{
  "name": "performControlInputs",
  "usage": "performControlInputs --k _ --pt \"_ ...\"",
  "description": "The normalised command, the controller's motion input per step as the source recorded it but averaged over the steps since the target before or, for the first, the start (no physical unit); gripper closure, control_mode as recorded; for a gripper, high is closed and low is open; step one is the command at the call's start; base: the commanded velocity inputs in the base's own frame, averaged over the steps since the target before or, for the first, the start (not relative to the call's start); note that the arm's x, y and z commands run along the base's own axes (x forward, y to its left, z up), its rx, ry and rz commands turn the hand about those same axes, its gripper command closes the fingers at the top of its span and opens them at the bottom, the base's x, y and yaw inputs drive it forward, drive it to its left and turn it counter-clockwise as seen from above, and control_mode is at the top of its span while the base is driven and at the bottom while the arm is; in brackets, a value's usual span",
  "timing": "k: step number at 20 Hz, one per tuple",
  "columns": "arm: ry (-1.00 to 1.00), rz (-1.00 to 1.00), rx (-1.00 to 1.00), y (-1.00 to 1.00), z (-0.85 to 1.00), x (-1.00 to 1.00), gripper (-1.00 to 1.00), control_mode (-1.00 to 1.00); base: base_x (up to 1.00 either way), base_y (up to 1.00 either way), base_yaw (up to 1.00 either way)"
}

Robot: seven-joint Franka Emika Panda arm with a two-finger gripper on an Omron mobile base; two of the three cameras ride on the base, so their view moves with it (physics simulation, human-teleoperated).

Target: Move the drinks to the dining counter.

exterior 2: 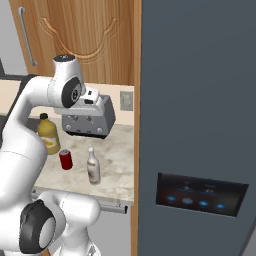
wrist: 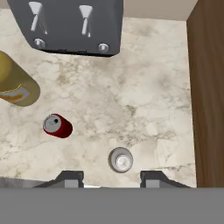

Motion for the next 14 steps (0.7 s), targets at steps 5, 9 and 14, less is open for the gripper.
performControlInputs --k 5,9,14 --pt "0.00 0.00 0.00 0.00 -0.07 -0.05 -1.00 -1.00 0.00 0.00 0.00" --pt "0.00 0.00 0.00 0.00 -0.21 -0.27 -1.00 -1.00 0.00 0.00 0.00" --pt "0.03 0.00 0.00 0.00 -0.37 -0.27 -1.00 -1.00 0.00 0.00 0.00"
